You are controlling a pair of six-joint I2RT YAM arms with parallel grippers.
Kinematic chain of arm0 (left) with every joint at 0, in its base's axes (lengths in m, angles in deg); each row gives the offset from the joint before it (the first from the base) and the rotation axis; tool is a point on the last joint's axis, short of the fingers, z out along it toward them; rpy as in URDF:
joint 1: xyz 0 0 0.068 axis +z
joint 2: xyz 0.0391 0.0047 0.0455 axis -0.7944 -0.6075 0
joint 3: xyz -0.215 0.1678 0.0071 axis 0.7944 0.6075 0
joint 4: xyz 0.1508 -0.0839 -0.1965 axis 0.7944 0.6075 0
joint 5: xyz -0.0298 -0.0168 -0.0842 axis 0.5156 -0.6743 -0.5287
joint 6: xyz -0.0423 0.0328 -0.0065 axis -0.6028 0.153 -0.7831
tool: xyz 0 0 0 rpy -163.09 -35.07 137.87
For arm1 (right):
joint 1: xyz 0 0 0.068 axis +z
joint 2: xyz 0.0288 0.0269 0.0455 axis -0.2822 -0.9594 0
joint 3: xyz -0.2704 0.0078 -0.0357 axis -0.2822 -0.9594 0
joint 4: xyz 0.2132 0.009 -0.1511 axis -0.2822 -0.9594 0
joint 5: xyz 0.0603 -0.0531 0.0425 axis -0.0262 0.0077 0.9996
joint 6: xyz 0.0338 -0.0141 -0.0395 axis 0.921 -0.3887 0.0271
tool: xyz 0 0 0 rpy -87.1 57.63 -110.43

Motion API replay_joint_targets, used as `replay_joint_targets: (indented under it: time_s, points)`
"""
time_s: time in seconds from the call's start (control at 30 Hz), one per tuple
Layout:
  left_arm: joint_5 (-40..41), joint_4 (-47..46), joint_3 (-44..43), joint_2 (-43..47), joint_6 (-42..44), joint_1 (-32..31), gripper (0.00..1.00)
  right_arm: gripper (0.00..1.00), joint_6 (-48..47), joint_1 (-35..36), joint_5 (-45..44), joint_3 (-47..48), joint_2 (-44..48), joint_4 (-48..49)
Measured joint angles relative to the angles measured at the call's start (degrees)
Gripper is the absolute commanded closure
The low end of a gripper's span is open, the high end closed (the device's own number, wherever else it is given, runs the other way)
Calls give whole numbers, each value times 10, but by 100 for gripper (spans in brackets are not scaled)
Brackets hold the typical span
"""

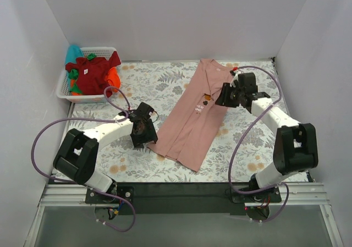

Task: Fold and stack the t-shirts
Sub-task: Fold the tshirt

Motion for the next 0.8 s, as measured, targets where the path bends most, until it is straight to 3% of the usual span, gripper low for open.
replay_joint_targets:
  time_s: [0.1, 0.2, 0.23, 0.3, 0.33, 0.37, 0.67, 0.77, 0.8]
  points:
    - [0, -6, 3, -16, -2, 0, 57, 56, 12, 2, 2, -75, 58, 0]
    - [-9, -16, 12, -17, -4, -1, 64, 55, 19, 2, 2, -129, 100, -7]
    - [-14, -22, 18, -17, -7, -2, 72, 55, 20, 2, 2, -143, 113, -7]
    - [-24, -30, 27, -13, -12, -4, 80, 55, 23, 2, 0, -168, 134, -9]
    - [-30, -34, 31, -11, -14, -6, 97, 55, 24, 2, 0, -178, 143, -9]
    - [-37, -39, 37, -8, -19, -8, 100, 56, 26, 2, 0, -186, 150, -9]
    - [-116, -38, 101, 54, -61, -75, 100, 56, 31, 2, -26, -197, 157, -10]
    - [-140, -5, 123, 92, -79, -116, 100, 56, 22, 2, -24, -164, 127, -15]
    - [-145, 7, 126, 101, -85, -127, 96, 56, 18, 2, -21, -146, 110, -16]
